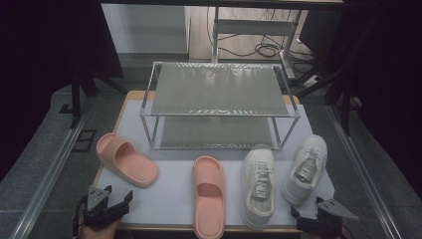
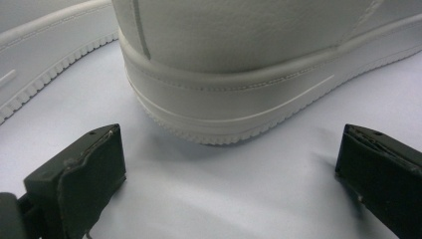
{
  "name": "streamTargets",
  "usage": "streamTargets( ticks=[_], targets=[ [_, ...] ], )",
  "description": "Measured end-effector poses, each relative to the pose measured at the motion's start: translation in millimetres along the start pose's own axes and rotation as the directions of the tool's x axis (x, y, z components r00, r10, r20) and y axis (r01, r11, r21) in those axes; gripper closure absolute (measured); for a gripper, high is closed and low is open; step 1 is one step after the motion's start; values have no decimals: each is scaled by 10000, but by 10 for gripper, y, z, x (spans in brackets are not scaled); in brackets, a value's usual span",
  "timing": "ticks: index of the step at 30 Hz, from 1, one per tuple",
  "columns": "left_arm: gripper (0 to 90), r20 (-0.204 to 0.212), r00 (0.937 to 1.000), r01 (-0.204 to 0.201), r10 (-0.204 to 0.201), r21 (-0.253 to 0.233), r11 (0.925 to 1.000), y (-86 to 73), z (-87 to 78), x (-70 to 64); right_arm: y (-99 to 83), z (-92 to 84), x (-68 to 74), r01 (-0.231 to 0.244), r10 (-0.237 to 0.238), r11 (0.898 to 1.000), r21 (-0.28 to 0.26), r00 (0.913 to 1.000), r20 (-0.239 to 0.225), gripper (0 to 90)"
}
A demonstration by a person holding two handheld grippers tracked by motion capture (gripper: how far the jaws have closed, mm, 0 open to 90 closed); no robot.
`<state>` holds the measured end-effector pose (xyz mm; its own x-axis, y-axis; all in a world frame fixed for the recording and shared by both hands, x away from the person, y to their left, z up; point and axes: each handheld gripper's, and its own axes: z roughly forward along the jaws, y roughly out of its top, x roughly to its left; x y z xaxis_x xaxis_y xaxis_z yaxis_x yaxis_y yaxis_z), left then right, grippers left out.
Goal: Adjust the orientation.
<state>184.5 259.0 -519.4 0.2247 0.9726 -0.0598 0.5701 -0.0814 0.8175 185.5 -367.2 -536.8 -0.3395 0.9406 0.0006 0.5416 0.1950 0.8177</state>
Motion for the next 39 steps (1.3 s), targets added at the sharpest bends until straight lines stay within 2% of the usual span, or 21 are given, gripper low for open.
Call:
streamTargets(
  ticks=[10, 21, 33, 39],
  targets=[
    [234, 39, 10000, -30, 29, 126, 9999, 62, 56, 14, 0, 1, 0, 4, -4, 10000, -5, 10000, -1, 0],
    [234, 27, 10000, 68, -68, 208, 9998, 188, 122, 91, 0, 1, -2, 19, -19, 10000, -9, 10000, -7, 0],
    [234, -53, 10000, -14, 15, 260, 9997, 340, 198, 160, 0, 3, -2, 16, -16, 10000, -13, 10000, -4, 0],
    [234, -144, 9998, 128, -125, 269, 9996, 419, 271, 240, 0, 2, -2, 16, -16, 10000, -8, 10000, -8, 0]
  ],
)
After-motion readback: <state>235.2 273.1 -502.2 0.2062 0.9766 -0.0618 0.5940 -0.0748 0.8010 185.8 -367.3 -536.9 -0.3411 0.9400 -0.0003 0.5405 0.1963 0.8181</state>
